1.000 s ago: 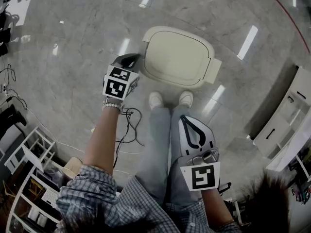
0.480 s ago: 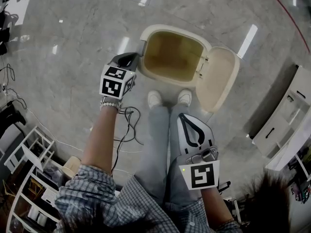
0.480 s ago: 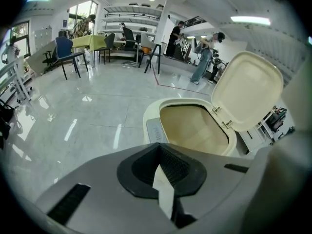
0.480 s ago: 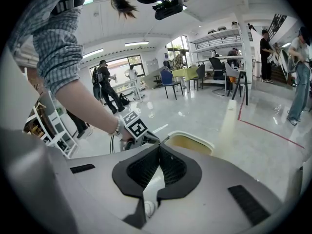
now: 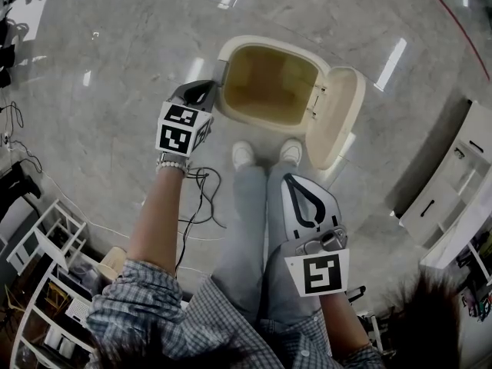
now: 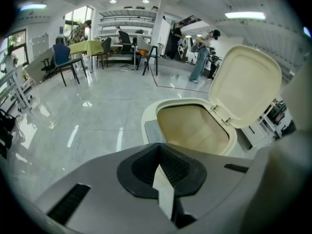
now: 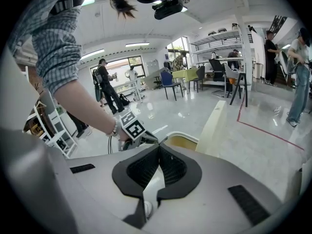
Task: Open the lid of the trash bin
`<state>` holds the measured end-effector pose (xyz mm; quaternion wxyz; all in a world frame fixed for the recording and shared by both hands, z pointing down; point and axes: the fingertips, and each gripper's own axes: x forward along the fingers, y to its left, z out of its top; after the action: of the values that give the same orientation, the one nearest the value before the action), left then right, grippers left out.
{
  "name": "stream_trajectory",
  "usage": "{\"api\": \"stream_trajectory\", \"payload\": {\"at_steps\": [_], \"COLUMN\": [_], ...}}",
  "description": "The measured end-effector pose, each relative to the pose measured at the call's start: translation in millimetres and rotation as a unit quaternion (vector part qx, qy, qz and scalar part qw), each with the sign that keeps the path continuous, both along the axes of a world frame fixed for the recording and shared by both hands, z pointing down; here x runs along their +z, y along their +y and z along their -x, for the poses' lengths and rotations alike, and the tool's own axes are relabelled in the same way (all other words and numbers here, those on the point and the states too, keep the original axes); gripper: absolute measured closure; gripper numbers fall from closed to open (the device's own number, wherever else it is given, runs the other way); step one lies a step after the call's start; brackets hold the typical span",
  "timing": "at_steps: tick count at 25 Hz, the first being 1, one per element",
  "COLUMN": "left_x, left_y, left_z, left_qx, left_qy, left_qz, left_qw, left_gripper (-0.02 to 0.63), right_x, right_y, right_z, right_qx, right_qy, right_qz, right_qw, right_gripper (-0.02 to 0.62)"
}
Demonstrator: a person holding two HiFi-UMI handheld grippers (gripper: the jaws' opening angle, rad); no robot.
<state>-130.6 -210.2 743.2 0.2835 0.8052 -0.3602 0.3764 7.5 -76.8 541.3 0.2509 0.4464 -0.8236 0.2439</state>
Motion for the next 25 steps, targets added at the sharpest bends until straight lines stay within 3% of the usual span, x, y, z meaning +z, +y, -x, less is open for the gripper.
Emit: {"api": "stream_trajectory", "payload": {"at_steps": [9, 25], "left_x": [-18.0, -91.9], "left_y": [11.5, 47.5], "left_z": [-19.4, -45.8], "left_qx": [0.048, 0.053], "left_qy": [0.008, 0.033], "left_qz": [-0.026, -0.048], "left_qw": [0.9985, 0.9969], "left_gripper": [0.601, 0.601], "right_x": [-7.2, -58.4], "right_y": [0.7, 4.2], "right_z": [-11.8, -24.0], "right_qx": [0.009, 0.014], "right_qy": [0.005, -0.004], "right_qz": [-0.006, -0.029], "right_qw": [1.0, 0.999], "right_gripper": [0.577, 0.577]}}
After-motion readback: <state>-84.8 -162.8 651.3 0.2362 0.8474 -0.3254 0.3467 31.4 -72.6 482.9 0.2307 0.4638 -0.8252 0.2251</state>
